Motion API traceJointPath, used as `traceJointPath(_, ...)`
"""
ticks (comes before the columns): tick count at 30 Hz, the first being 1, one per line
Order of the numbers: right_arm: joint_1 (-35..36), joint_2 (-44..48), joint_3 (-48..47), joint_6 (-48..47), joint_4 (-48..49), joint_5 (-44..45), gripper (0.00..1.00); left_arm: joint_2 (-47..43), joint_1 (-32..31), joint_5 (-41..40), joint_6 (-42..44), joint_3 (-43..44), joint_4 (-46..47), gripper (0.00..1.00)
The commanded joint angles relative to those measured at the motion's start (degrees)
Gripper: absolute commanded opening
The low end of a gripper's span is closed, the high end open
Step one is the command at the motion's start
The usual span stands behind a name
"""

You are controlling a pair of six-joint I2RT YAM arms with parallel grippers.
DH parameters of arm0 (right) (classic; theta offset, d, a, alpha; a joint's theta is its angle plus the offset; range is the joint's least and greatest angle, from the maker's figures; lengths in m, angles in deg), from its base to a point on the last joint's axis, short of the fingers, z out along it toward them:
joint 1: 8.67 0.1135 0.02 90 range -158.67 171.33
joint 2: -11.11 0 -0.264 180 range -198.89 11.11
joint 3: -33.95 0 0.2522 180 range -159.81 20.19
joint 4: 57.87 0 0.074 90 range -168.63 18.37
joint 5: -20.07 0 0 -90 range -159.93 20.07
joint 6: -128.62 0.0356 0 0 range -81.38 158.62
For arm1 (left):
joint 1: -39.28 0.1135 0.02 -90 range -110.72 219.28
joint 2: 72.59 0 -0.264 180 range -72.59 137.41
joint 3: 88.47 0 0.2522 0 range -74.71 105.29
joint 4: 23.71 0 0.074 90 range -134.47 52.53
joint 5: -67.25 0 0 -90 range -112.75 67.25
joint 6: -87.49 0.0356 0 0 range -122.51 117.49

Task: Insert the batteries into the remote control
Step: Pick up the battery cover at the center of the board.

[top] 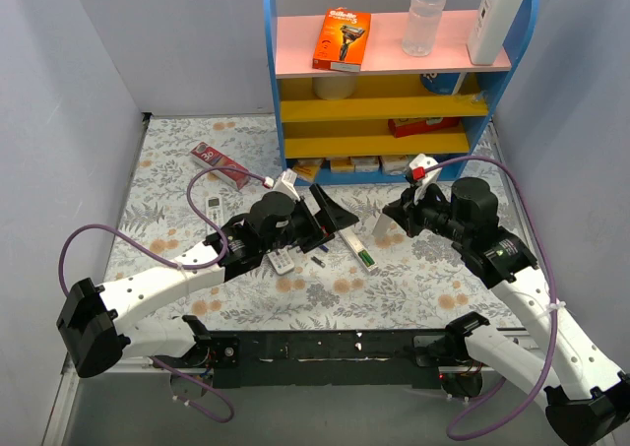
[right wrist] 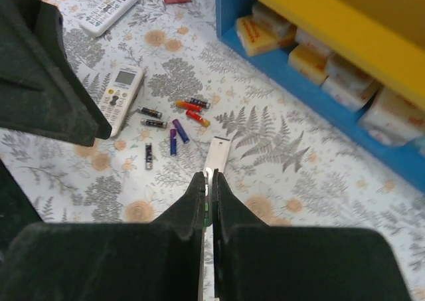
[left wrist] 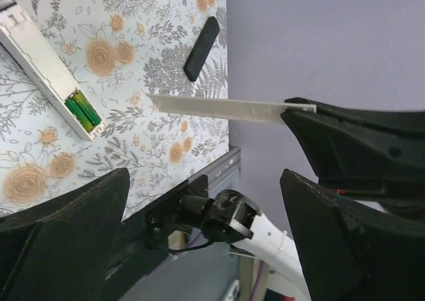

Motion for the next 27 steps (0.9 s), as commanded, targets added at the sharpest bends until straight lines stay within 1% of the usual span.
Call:
traceJointPath(1,1.96,3.03,0.92,-14.66,7.08,-1.01,0.01,2.59,2.9,6.37,-13.89,1.48,1.64,0.98)
traceJointPath(2,2.22,4.78,1.72,-16.24,9.44,-1.89,0.01,3.22,3.17,6.98,-17.39,1.57,2.43,0.98)
traceJointPath(3,2.49,5.84,2.59,-18.35,10.77,-4.42,0.01,4.01,3.52,7.68,-19.08,1.57,3.74,0.98)
traceJointPath(5,2.84,9.08,6.02,-23.45,14.1,-6.63,0.01,7.08,4.49,9.7,-23.02,2.1,6.11,0.98)
traceJointPath(6,2.84,9.89,7.07,-25.29,16.3,-9.08,0.01,8.31,4.76,11.89,-24.09,3.06,6.13,0.98)
traceJointPath(7,2.93,10.59,7.96,-28.53,16.67,-10.23,0.01,9.36,5.11,12.78,-25.41,3.76,7.96,0.98)
traceJointPath(8,3.02,11.38,8.14,-29.35,16.67,-10.85,0.01,11.2,5.2,13.31,-26.46,4.47,8.41,0.97)
traceJointPath(11,3.46,11.65,8.05,-31.8,15.27,-12.17,0.01,12.62,5.29,13.49,-29.11,6.14,10.34,0.95)
traceJointPath(15,3.98,12.35,9.1,-33.92,15.79,-14.99,0.01,13.24,5.29,12.26,-34.02,5.62,14.56,0.92)
traceJointPath(19,4.6,12.44,9.9,-35.86,16.67,-15.34,0.01,15.0,5.2,13.93,-39.56,5.88,18.51,0.91)
traceJointPath(24,5.83,12.27,11.3,-36.56,19.21,-16.57,0.01,17.81,5.2,15.42,-40.89,8.34,20.37,0.87)
traceJointPath(27,6.7,11.57,11.83,-37.17,19.39,-16.31,0.01,18.51,5.11,15.78,-42.38,8.78,21.51,0.82)
